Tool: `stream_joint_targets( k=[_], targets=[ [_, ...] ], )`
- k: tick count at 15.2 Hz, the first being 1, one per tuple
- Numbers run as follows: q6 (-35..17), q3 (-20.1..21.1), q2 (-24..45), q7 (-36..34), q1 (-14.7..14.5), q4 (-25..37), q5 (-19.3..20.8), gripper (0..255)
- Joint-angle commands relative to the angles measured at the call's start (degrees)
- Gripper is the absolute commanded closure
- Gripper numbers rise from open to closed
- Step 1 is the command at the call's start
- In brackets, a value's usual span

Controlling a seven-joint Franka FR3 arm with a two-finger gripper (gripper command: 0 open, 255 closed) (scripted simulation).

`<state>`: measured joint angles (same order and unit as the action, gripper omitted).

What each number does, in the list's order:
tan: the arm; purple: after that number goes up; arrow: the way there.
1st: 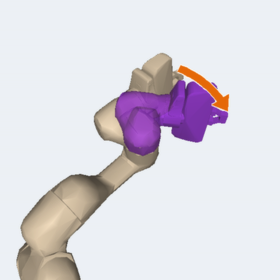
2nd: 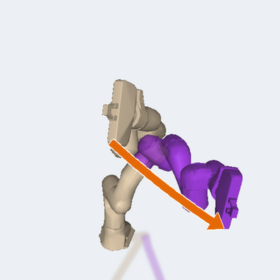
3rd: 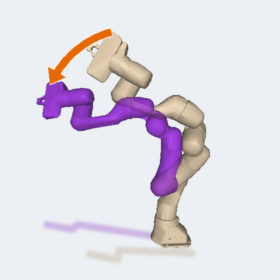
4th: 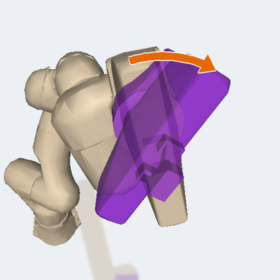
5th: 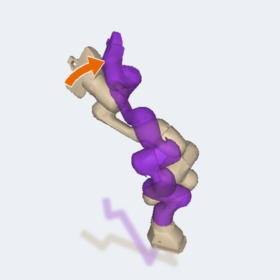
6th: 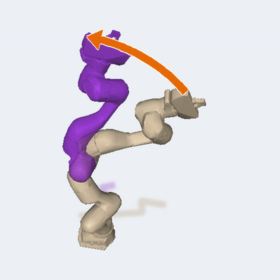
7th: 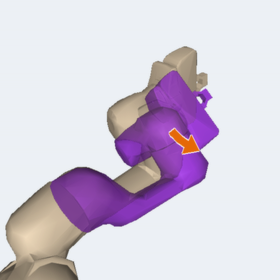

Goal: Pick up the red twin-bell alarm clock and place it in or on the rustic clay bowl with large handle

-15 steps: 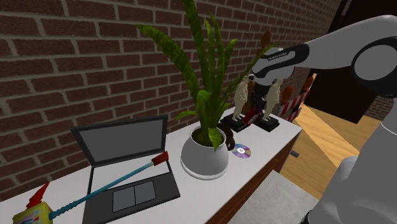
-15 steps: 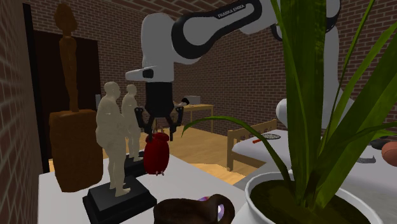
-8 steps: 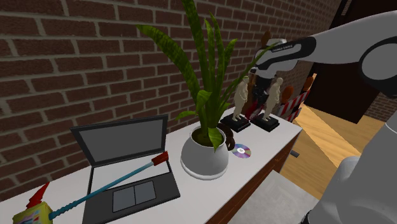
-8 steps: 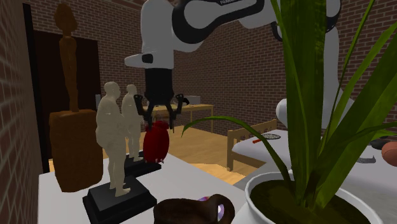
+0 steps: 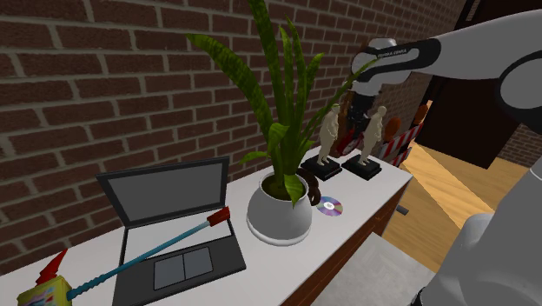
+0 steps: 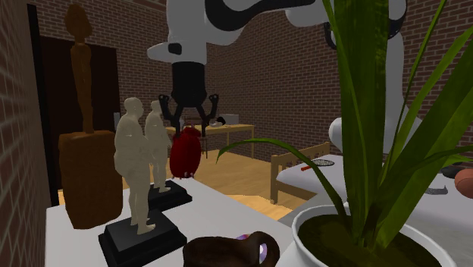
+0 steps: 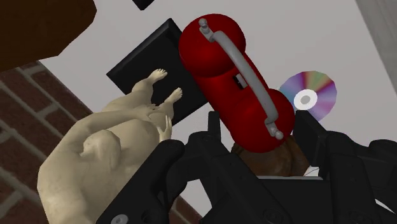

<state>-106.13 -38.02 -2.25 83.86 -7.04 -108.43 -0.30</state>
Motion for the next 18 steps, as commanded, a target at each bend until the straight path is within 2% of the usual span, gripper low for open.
stream_joint_targets(
  k=[1, 4, 10, 18],
  targets=[
    [1.57, 0.03, -0.24, -0.1, -0.01, 1.39, 0.15, 255],
    [3.44, 0.07, -0.36, -0.2, -0.04, 3.16, 0.23, 255],
    [4.61, 5.28, -4.46, -9.83, -3.92, 1.01, 2.23, 255],
    [6.65, 11.95, -5.77, -21.11, -8.58, 1.83, 2.09, 255]
  ],
)
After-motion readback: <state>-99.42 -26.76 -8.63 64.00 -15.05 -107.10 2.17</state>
